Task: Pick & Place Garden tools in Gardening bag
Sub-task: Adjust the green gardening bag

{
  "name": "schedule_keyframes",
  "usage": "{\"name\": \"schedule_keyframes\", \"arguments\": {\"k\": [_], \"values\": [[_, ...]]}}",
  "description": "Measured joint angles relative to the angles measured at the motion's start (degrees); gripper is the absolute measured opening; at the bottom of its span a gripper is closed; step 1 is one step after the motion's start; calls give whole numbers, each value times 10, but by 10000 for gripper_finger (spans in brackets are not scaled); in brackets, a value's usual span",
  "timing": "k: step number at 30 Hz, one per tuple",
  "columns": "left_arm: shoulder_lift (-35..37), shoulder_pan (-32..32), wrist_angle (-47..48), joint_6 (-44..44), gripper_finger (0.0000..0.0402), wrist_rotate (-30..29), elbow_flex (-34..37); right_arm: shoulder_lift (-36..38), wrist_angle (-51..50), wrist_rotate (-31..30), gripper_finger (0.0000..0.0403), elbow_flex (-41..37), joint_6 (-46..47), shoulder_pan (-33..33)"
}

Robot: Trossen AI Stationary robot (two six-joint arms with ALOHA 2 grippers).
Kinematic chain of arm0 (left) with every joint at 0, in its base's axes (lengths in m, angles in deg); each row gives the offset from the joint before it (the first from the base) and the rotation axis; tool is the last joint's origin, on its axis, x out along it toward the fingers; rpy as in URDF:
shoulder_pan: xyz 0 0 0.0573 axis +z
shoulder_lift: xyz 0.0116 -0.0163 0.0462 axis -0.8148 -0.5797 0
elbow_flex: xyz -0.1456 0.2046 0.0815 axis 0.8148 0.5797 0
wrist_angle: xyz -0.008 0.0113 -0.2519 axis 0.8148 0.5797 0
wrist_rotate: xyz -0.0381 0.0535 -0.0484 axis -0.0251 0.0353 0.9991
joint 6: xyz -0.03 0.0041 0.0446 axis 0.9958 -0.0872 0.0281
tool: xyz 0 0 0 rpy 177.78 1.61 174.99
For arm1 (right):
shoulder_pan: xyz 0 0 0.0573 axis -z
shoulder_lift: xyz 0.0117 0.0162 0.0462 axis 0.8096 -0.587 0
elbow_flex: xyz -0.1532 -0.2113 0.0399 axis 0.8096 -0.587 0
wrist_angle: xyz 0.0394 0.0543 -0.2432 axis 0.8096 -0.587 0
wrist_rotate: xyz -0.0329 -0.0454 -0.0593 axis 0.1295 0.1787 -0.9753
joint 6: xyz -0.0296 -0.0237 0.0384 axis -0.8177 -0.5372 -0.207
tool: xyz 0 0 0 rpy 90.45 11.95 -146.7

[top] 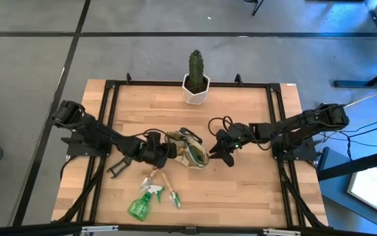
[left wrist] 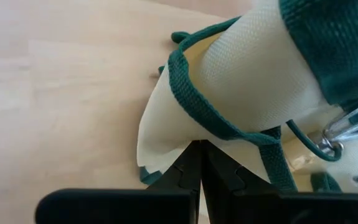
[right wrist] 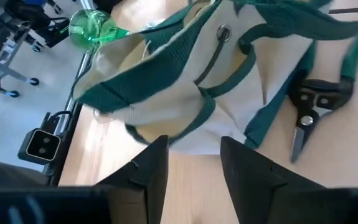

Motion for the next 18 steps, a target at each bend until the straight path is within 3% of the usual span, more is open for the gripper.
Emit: {"name": "schedule_keyframes", "arguments": {"k": [18], "values": [[0, 104, -33, -152, 4, 60, 0, 0, 6, -15, 149, 0, 2, -7]]}}
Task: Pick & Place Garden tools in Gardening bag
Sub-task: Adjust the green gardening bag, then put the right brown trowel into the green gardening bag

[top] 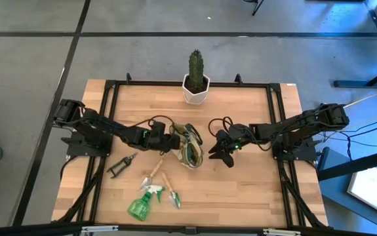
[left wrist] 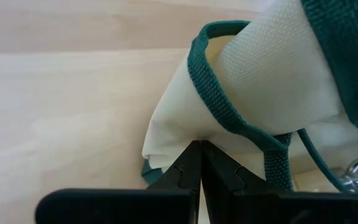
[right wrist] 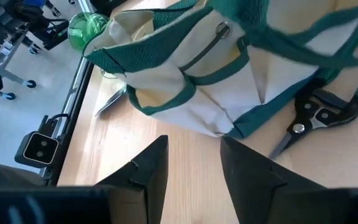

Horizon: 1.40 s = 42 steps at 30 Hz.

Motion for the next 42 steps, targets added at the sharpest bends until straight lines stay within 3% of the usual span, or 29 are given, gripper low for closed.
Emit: {"name": "schedule_keyframes", "arguments": {"k": [8, 21, 31, 42], "values": [[0, 48, -79, -110, 4, 32, 0, 0, 0, -1, 149, 0, 13, 0], [60, 66, -80, -139, 4, 26, 0, 0, -29, 4, 149, 0, 15, 0], [173, 17, -73, -178, 4, -74, 0, 0, -31, 45, 149, 0, 15, 0], [209, -86, -125, -194, 4, -78, 0, 0, -27, 45, 149, 0, 70, 0]]}}
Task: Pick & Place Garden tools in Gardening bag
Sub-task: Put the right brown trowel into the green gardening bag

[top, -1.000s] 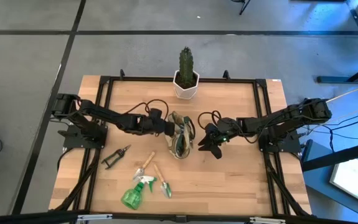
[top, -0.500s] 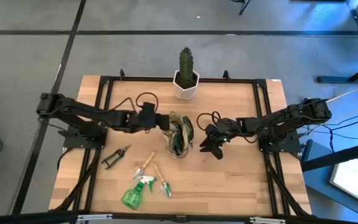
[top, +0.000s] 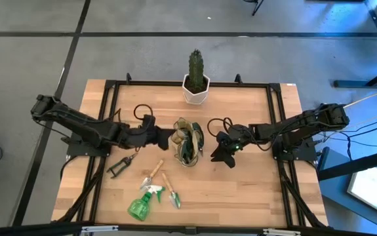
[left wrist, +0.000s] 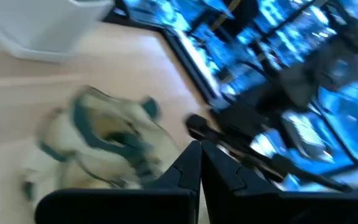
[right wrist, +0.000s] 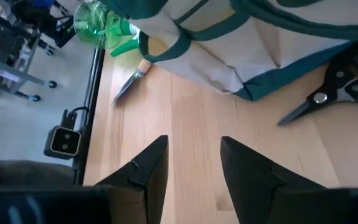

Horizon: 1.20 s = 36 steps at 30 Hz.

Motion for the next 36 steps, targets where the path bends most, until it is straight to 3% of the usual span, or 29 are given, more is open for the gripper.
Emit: {"name": "schedule_keyframes", "arguments": {"k": [5, 12, 19, 26, 31, 36], "values": [[0, -54, -42, -16, 4, 1, 0, 0, 1, 8, 149, 0, 24, 0], [-2, -112, -96, -20, 4, -2, 0, 0, 8, 70, 149, 0, 31, 0], [-18, -154, -179, -82, 3, -77, 0, 0, 50, 101, 149, 0, 137, 0], [-42, -148, -231, -116, 4, -83, 0, 16, 145, 233, 149, 0, 187, -3], [-54, -126, -230, -98, 4, -59, 0, 55, 222, 270, 149, 0, 216, -13], [-61, -105, -227, -89, 4, -43, 0, 107, 249, 270, 149, 0, 261, -14]]}}
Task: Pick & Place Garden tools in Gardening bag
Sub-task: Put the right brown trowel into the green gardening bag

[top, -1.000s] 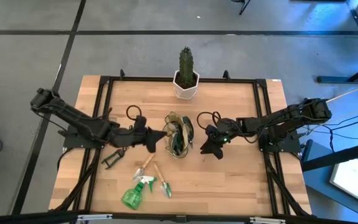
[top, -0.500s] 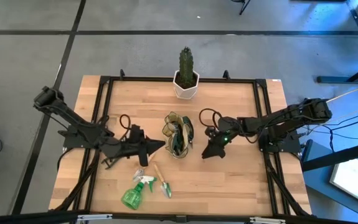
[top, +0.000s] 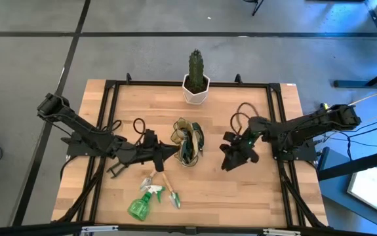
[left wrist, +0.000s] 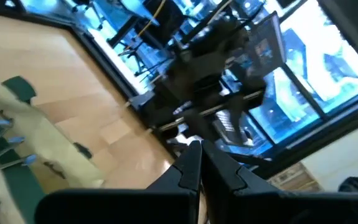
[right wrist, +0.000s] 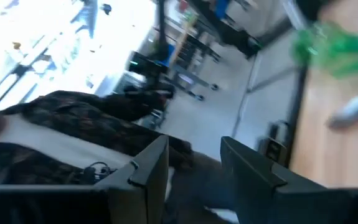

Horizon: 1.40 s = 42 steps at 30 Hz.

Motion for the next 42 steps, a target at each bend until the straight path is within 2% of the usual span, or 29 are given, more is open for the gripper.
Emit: {"name": "schedule_keyframes", "arguments": {"k": [7, 12, 16, 20, 23, 26, 29, 32, 36, 42], "values": [[0, 15, 0, -9, 4, 15, 0, 98, 8, -22, 149, 0, 12, -9], [0, 26, 6, -9, 4, 29, 0, 170, 7, -93, 149, 1, -67, -38], [0, 38, 7, -11, 4, 39, 0, 201, -32, -133, 149, 33, -111, -56], [0, 49, 9, -14, 4, 52, 0, 207, -185, -139, 149, 100, -183, -70], [0, 54, 9, -15, 4, 57, 0, 206, -399, -169, 149, 177, -281, -80], [0, 53, 9, -15, 4, 61, 0, 200, -636, -266, 149, 252, -387, -89], [-2, 48, 8, -15, 4, 61, 0, 195, -785, -360, 149, 298, -456, -95], [-7, 42, 8, -15, 4, 60, 0, 196, -824, -400, 149, 313, -471, -95], [-20, 41, 6, 0, 4, 70, 0, 195, -812, -387, 149, 318, -423, -95], [-47, 20, -7, 29, 4, 203, 0, 183, -815, -378, 149, 318, -415, -95]]}}
